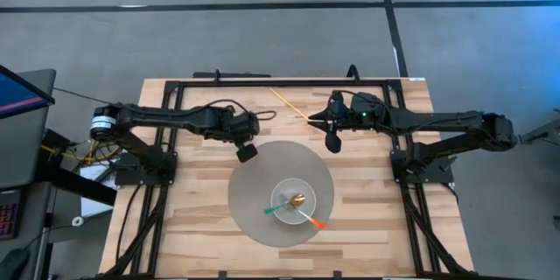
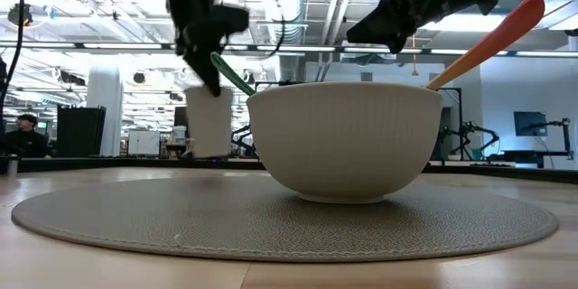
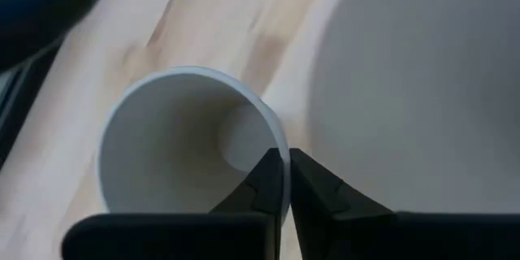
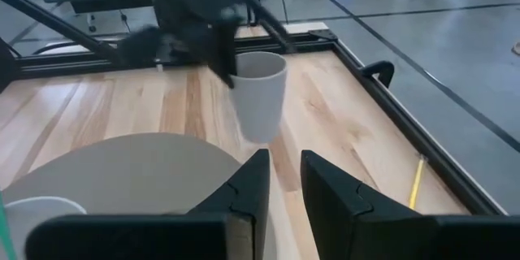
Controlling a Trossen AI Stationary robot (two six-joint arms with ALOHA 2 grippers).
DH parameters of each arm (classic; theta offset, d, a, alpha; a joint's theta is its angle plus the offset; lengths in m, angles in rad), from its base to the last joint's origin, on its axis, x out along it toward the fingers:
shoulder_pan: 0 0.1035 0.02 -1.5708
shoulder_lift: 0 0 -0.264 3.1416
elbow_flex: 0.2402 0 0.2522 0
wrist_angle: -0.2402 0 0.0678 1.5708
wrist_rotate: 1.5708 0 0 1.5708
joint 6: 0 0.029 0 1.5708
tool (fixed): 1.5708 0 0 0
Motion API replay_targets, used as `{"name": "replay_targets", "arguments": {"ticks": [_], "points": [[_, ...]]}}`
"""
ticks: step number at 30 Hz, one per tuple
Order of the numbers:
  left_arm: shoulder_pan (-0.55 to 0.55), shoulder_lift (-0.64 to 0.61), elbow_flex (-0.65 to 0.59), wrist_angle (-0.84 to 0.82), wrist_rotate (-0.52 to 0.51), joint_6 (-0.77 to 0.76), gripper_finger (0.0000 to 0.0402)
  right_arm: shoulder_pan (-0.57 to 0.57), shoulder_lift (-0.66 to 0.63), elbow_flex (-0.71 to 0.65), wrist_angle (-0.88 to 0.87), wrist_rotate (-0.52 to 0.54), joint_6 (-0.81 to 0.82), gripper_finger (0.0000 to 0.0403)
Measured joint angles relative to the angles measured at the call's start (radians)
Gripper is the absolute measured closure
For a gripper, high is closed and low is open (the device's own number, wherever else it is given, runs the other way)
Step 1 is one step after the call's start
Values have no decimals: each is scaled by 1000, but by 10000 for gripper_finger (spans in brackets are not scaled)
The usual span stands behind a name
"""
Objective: Pick & Place Utensil
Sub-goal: Put the gray cup on the gray mat to the top left of the gray bowl
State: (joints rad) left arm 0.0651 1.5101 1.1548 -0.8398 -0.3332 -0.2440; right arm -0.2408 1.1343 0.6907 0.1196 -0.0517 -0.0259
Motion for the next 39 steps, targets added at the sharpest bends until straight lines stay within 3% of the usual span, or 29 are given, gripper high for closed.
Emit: {"name": "replay_targets", "arguments": {"ticks": [3,8,13,25,39], "points": [[-62,-2,32,8,9,-21,389,-12,0,0,0,0,0,336],[-154,1,33,15,124,-47,388,-26,0,0,-1,0,0,336],[-227,4,6,82,127,2,385,-26,0,0,-4,0,0,336],[-212,5,-85,165,124,27,358,-21,0,0,-7,0,-29,336],[-221,4,-86,256,147,56,279,-21,0,0,-37,0,-26,336]]}}
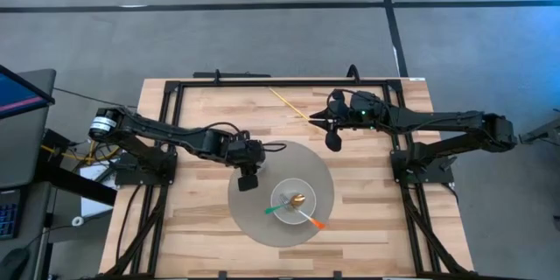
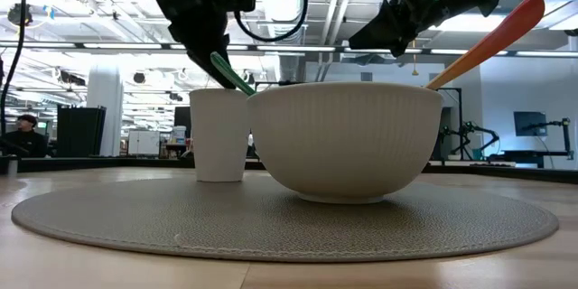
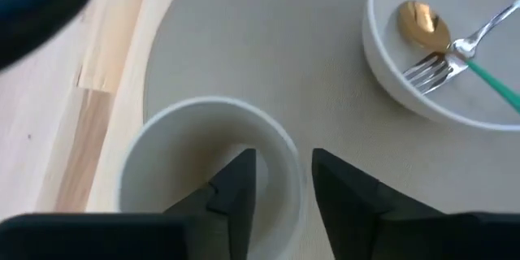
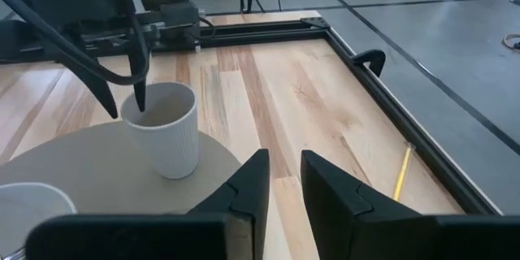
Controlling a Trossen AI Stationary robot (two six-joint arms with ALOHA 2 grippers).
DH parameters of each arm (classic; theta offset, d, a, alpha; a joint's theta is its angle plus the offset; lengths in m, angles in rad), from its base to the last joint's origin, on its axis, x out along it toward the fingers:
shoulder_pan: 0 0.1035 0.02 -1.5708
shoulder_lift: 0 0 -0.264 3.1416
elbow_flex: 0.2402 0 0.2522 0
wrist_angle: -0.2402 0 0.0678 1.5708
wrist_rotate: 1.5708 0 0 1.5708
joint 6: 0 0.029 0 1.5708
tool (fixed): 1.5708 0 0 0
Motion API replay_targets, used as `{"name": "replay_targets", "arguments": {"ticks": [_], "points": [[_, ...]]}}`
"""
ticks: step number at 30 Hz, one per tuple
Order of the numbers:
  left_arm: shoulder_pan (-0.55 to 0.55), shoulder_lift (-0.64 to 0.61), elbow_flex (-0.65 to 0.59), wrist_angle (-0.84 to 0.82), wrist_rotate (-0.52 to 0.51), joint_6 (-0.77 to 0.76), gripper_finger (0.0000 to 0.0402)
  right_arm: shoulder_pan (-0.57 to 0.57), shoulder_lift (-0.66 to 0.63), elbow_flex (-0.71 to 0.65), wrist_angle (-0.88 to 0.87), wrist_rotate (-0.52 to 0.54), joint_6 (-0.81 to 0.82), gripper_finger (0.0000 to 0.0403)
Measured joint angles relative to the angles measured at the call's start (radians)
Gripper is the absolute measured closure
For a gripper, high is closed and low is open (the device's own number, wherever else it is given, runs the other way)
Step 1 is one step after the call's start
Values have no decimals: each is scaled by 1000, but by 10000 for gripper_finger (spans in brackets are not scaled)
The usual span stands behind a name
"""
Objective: Pick & Place Utensil
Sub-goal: Put the gray cup on the gray mat to the top left of the gray bowl, then put the yellow straw into the gray cup
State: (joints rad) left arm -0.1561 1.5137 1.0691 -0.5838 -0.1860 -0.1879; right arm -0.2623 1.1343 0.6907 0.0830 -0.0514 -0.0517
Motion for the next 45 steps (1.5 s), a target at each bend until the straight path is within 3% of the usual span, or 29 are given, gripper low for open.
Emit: {"name": "replay_targets", "arguments": {"ticks": [5,12,18,22,31,35,45], "points": [[-17,-23,1,9,1,14,256,0,0,0,0,0,0,327],[-24,-150,4,26,-12,23,232,-6,25,0,49,37,-2,267],[-14,-311,5,34,-128,25,235,-60,189,16,167,86,7,225],[4,-391,5,35,-164,27,240,-119,353,146,107,86,9,217],[56,-446,5,61,-166,27,249,-227,736,679,-455,78,9,225],[57,-438,5,61,-166,27,254,-248,864,859,-599,77,57,233],[57,-438,5,61,-166,26,268,-239,1036,973,-630,53,113,251]]}}
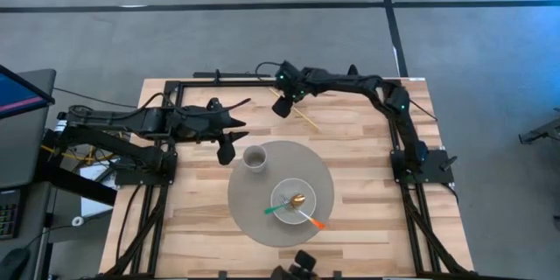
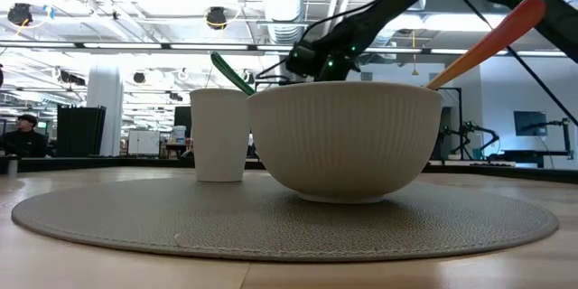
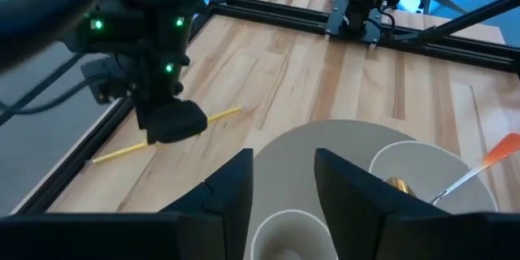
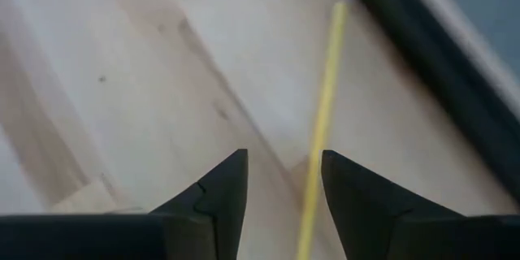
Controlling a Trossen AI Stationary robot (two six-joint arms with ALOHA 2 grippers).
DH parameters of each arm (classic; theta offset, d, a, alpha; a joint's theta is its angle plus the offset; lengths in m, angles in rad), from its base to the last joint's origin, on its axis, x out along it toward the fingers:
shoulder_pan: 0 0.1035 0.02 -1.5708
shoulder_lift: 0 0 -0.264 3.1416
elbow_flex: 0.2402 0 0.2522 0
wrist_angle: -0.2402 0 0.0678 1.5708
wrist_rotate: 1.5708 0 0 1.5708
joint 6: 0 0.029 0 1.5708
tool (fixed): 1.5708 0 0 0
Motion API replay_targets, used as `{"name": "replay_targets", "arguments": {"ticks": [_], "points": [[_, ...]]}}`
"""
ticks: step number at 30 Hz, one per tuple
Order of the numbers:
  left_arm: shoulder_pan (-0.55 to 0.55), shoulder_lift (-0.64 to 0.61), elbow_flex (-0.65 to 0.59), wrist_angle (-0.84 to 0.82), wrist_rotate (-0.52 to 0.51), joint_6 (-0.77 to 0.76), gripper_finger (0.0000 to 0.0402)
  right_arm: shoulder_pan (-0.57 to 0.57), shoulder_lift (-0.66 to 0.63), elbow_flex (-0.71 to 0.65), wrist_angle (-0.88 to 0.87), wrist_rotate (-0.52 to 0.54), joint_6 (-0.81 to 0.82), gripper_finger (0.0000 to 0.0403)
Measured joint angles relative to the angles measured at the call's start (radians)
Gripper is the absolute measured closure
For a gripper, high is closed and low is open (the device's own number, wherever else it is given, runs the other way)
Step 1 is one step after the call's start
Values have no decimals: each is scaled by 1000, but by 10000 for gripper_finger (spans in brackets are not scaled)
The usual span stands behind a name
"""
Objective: Pick & Place Utensil
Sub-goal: Put the yellow straw into the gray cup
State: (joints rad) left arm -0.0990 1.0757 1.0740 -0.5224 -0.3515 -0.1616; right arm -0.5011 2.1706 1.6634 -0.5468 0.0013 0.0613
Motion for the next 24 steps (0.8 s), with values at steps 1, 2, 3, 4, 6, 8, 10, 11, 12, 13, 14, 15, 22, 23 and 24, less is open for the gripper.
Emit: {"name": "replay_targets", "arguments": {"ticks": [1,2,3,4,6,8,10,11,12,13,14,15,22,23,24], "points": [[0,0,0,0,0,0,269,0,9,0,2,-24,0,251],[0,0,0,0,0,0,270,0,14,0,5,-47,1,252],[0,0,0,0,0,0,270,-1,16,0,2,-74,2,252],[0,0,0,0,0,0,271,-5,17,0,3,-96,6,252],[0,0,0,0,0,0,271,-8,21,2,23,-110,33,252],[0,0,0,0,0,0,271,-13,25,2,21,-108,60,252],[0,0,0,0,0,0,271,-21,34,2,28,-109,60,253],[0,0,0,0,0,0,271,-24,36,2,25,-109,60,254],[0,0,0,0,0,0,271,-25,36,2,15,-109,60,256],[0,0,0,0,0,0,271,-26,32,2,2,-108,60,259],[0,0,0,0,0,0,271,-28,26,1,-10,-108,50,261],[0,0,0,0,0,0,271,-30,16,1,-24,-108,32,265],[0,0,0,-3,0,0,271,-29,-64,1,-226,-105,-9,281],[0,0,-3,-2,0,0,271,-29,-64,1,-264,-105,-12,281],[0,0,-7,-2,0,0,271,-31,-64,1,-304,-105,-17,281]]}}
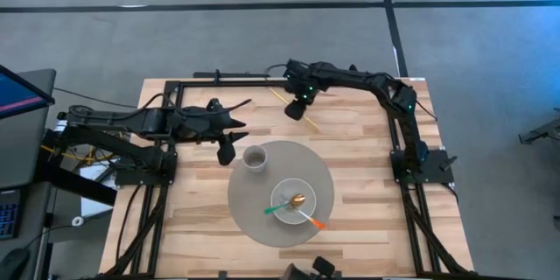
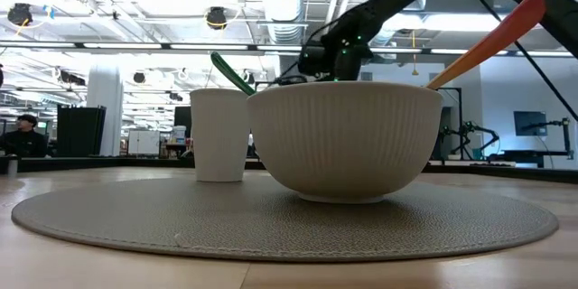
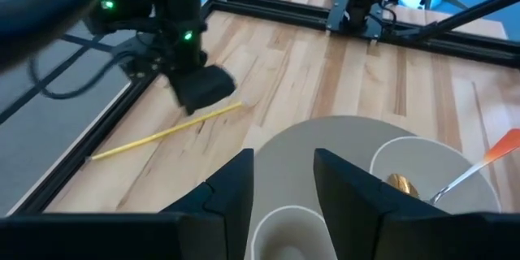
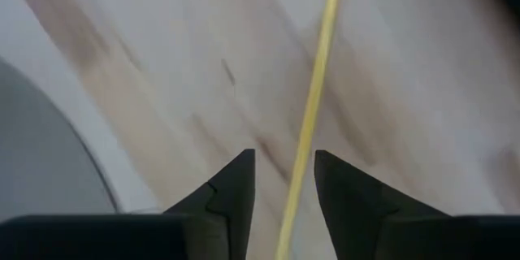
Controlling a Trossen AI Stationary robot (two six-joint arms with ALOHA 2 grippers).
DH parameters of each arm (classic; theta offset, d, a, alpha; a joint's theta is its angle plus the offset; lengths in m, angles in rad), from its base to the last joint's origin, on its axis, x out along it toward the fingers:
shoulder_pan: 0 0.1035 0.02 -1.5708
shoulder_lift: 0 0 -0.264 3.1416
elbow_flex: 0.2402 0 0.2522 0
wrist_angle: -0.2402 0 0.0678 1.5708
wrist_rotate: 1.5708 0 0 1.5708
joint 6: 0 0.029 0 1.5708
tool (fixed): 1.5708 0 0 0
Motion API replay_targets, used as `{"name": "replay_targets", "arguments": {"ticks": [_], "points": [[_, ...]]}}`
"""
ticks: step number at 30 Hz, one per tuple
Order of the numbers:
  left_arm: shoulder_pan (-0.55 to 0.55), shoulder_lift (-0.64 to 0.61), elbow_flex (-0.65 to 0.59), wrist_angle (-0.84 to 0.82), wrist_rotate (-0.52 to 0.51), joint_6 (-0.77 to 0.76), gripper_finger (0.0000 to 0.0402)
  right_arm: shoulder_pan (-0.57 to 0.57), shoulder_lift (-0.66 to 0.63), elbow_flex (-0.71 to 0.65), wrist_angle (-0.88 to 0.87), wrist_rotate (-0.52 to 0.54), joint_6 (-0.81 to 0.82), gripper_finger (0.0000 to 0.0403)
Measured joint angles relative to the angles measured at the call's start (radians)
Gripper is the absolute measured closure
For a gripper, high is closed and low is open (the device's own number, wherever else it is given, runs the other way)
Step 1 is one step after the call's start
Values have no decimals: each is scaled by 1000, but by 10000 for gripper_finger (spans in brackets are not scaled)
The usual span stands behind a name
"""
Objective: Pick & Place Utensil
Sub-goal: Put the yellow straw into the gray cup
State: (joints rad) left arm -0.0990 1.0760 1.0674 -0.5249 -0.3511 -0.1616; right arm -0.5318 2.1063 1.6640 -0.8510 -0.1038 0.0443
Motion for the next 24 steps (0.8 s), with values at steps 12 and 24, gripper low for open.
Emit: {"name": "replay_targets", "arguments": {"ticks": [12,24], "points": [[0,0,-67,2,0,0,271,-2,58,-9,-50,0,-38,266],[0,0,-72,10,0,0,271,35,71,-72,-4,77,-53,279]]}}
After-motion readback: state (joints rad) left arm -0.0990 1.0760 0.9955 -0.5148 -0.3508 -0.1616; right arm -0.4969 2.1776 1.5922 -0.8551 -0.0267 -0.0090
